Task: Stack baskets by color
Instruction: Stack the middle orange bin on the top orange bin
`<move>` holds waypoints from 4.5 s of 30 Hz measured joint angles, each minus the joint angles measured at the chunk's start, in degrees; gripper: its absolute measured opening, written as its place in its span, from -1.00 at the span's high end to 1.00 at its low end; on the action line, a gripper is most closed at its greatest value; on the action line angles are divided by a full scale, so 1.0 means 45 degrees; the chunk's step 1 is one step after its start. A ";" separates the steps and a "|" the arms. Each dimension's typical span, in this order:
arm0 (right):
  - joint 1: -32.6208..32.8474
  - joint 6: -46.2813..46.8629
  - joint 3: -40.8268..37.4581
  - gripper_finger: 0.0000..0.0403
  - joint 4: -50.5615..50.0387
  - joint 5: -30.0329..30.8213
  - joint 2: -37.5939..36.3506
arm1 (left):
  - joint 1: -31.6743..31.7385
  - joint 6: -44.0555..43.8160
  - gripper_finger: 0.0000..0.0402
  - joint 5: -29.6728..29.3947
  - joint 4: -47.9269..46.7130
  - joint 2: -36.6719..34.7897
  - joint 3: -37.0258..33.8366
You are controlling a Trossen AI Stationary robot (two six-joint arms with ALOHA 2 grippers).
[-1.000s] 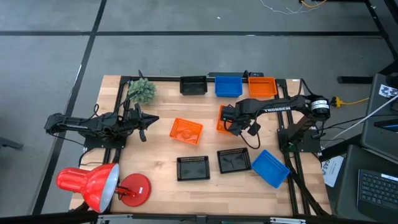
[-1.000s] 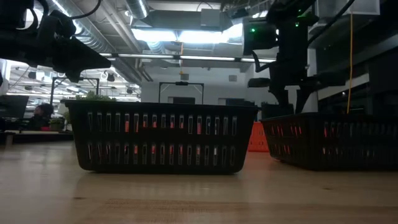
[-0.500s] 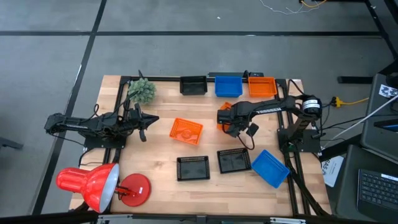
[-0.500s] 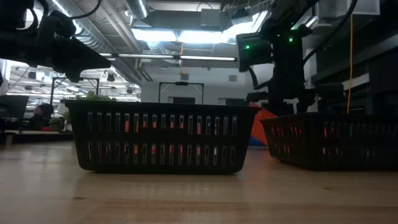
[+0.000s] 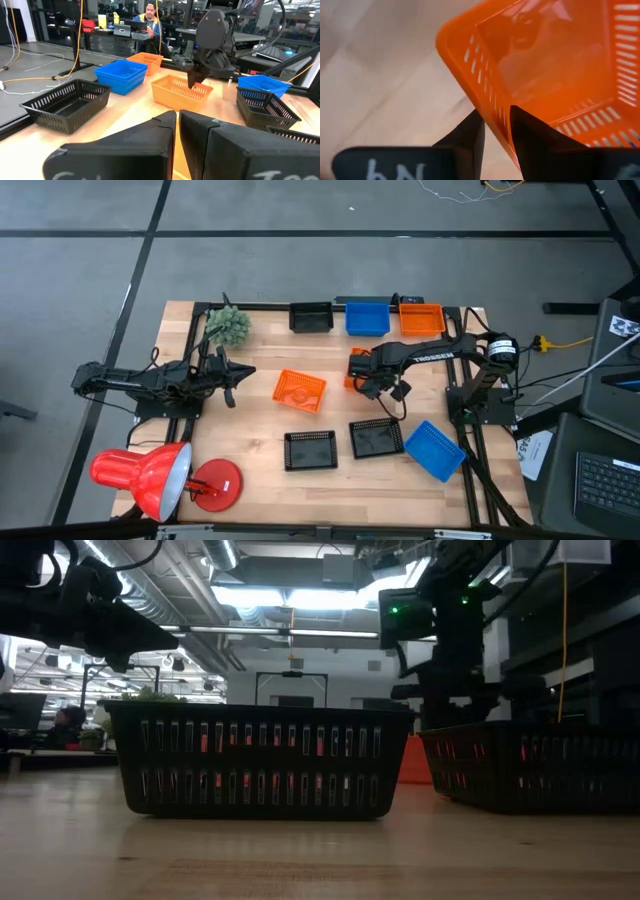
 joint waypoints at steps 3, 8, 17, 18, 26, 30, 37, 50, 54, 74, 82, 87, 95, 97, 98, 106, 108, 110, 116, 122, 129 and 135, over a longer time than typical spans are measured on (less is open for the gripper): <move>0.0005 0.0349 0.0000 0.55 0.0603 -0.0078 0.0000 | 0.0001 0.0001 0.93 0.0001 0.0000 0.0004 0.0001; 0.0026 0.0902 0.0000 0.63 0.1129 -0.0173 0.0000 | 0.0000 -0.0006 0.93 -0.0001 0.0000 0.0004 0.0000; 0.0673 0.5048 0.0348 0.97 0.0403 -0.0518 -0.0010 | 0.0000 -0.0001 0.93 0.0002 -0.0015 0.0004 0.0000; 0.0792 0.5419 0.0553 0.97 0.0129 -0.0523 -0.0005 | 0.0005 -0.0001 0.93 -0.0001 -0.0015 0.0004 0.0000; 0.1178 0.6563 0.2897 0.97 -0.4091 -0.0445 -0.0019 | 0.0000 0.0004 0.93 -0.0001 -0.0019 0.0004 0.0005; 0.0453 0.7468 0.2997 0.97 -0.5594 -0.0043 -0.0130 | 0.0000 -0.0004 0.93 0.0002 -0.0024 0.0004 0.0000; -0.0406 0.9009 0.2297 0.97 -0.7973 0.0989 -0.1686 | 0.0004 -0.0006 0.93 -0.0001 -0.0024 -0.0001 0.0000; -0.3977 0.9079 0.0785 0.97 -0.4073 0.3854 -0.6495 | 0.0002 -0.0001 0.93 -0.0003 -0.0024 0.0001 0.0000; -0.5456 0.7209 0.0045 0.97 -0.2157 0.3799 -0.6815 | 0.0003 -0.0006 0.93 -0.0003 -0.0024 0.0002 0.0000; -0.8114 0.3197 -0.3521 0.87 0.1809 0.2908 -0.6144 | 0.0002 -0.0011 0.93 -0.0001 -0.0024 0.0002 0.0002; -0.8111 0.2554 -0.3555 0.86 0.2509 0.3020 -0.6139 | 0.0001 -0.0015 0.93 -0.0001 -0.0024 0.0004 0.0001; -0.8111 0.2527 -0.3555 0.82 0.2300 0.3098 -0.6139 | 0.0001 -0.0025 0.93 -0.0001 -0.0024 0.0000 0.0000; -0.8112 0.2525 -0.3555 0.47 0.2396 0.4103 -0.6139 | 0.0003 -0.0030 0.93 -0.0001 -0.0024 0.0002 0.0000; -0.8111 0.2521 -0.3555 0.41 0.2493 0.4361 -0.6139 | 0.0004 -0.0030 0.93 -0.0001 -0.0024 0.0003 0.0000; -0.8111 0.2524 -0.3555 0.40 0.2560 0.4511 -0.6139 | 0.0000 -0.0030 0.93 -0.0001 -0.0024 0.0004 0.0004; -0.8116 0.2521 -0.3551 0.38 0.2854 0.3623 -0.6139 | 0.0004 -0.0031 0.93 -0.0001 -0.0024 0.0004 0.0000; -0.8111 0.2519 -0.3551 0.38 0.2717 0.2988 -0.6139 | 0.0004 -0.0030 0.93 -0.0001 -0.0024 0.0000 0.0000; -0.8162 0.2488 -0.3546 0.38 0.2709 0.2735 -0.6139 | 0.0000 -0.0034 0.93 -0.0001 -0.0024 0.0004 0.0000; -0.8838 0.2403 -0.3546 0.38 0.2717 0.2717 -0.5971 | 0.0004 -0.0030 0.93 -0.0001 -0.0024 0.0003 0.0001; -0.9010 0.2414 -0.3546 0.39 0.3516 0.2971 -0.5756 | 0.0000 -0.0028 0.93 -0.0001 -0.0317 0.0002 0.0000; -0.9015 0.2560 -0.3546 0.55 0.3317 0.2553 -0.5756 | 0.0000 -0.0030 0.93 -0.0001 -0.0500 0.0004 0.0000; -0.9013 0.2656 -0.3546 0.70 0.3189 0.2485 -0.5751 | 0.0003 -0.0030 0.93 -0.0001 -0.0500 -0.0001 0.0003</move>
